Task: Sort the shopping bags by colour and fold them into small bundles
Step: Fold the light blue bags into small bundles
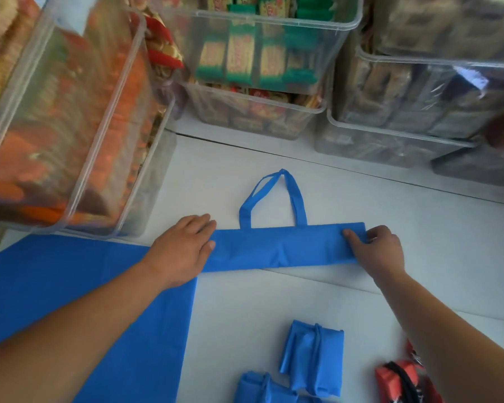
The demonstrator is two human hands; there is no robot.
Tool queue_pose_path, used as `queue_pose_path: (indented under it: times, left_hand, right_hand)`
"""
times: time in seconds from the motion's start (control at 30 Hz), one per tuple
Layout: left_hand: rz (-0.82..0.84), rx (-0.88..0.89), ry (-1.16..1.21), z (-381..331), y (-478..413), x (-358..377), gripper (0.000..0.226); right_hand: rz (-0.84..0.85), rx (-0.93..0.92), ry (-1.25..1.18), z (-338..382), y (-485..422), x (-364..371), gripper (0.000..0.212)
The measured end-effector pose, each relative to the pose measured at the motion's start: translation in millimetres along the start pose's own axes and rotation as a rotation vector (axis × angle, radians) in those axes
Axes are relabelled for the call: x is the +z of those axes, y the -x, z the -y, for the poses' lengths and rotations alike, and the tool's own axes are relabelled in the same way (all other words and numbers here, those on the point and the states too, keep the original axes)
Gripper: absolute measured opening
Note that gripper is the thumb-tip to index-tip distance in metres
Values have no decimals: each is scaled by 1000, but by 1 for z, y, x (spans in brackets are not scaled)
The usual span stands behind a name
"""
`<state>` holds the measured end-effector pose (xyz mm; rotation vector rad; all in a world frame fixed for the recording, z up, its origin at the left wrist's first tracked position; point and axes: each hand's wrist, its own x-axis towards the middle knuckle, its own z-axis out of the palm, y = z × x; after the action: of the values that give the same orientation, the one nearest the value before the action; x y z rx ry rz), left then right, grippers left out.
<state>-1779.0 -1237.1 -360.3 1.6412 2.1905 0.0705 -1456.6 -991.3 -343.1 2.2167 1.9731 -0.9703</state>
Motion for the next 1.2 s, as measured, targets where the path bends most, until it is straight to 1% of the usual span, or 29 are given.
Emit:
queue_pose_path:
  times: [0.07, 0.1, 0.17, 0.23, 0.27, 0.33, 0.43, 0.5, 0.6, 0.63, 0.7, 0.73, 0.8, 0.87, 0.9, 0.97, 1.0, 1.03, 1.13, 1.2]
  left_hand:
    - [-55, 11, -96, 3, 4, 13, 61]
    - [-94, -6, -121, 0, 4, 18, 54]
    - [-145, -56, -127, -12, 0, 25, 52]
    - [-145, -70, -109, -19, -4, 25, 51]
    - [-126, -88, -82, -20, -8, 21, 51]
    - [-67, -180, -19, -19, -15, 10, 51]
    - [106, -301, -18, -22, -18, -6, 55]
    - [200, -323, -11, -26, -13, -15, 53]
    - [288, -339, 83, -31, 12, -22, 38]
    - [280, -335, 127, -34, 24, -24, 37]
    - [209, -315, 228, -40, 54, -29, 36]
    - [168, -318, 316, -43, 72, -32, 32]
    - [137, -371, 535, -50, 112, -32, 22]
    - [128, -440, 685, -55, 150, -22, 14]
    - [107, -467, 742, -55, 166, -14, 13]
    - [37, -537, 833, -54, 192, 8, 18]
    - [13, -599, 855, -53, 202, 19, 22]
    - [-8, -654, 876, -52, 210, 32, 25]
    - [-30, -730, 968, -53, 226, 58, 18]
    - [-52, -754, 1040, -51, 234, 72, 22]
  right_hand:
    - [16, 63, 18, 4, 2, 7, 59]
    - [31, 109, -25, 6, 3, 10, 59]
    - [44, 222, -205, 11, 3, 12, 57]
    - [74, 304, -444, 17, 4, 7, 45]
    - [86, 319, -544, 21, 6, 3, 38]
    - [84, 296, -663, 29, 11, -6, 29]
    - [42, 162, -718, 44, 26, -20, 20]
    - [20, 54, -703, 57, 38, -30, 17]
    - [-16, -46, -678, 77, 56, -46, 19]
    - [-27, -63, -664, 81, 59, -50, 22]
    - [-42, -93, -617, 89, 65, -54, 24]
    - [-47, -115, -587, 91, 69, -53, 25]
    - [-43, -177, -479, 95, 79, -39, 27]
    - [-31, -244, -259, 95, 90, -13, 39]
    - [-37, -262, -120, 94, 96, 3, 52]
    - [-86, -326, 109, 93, 117, 38, 80]
    - [-106, -395, 173, 92, 133, 56, 83]
    - [-97, -484, 194, 90, 152, 73, 78]
    - [43, -743, 225, 70, 212, 121, 48]
    - [138, -803, 235, 54, 240, 141, 36]
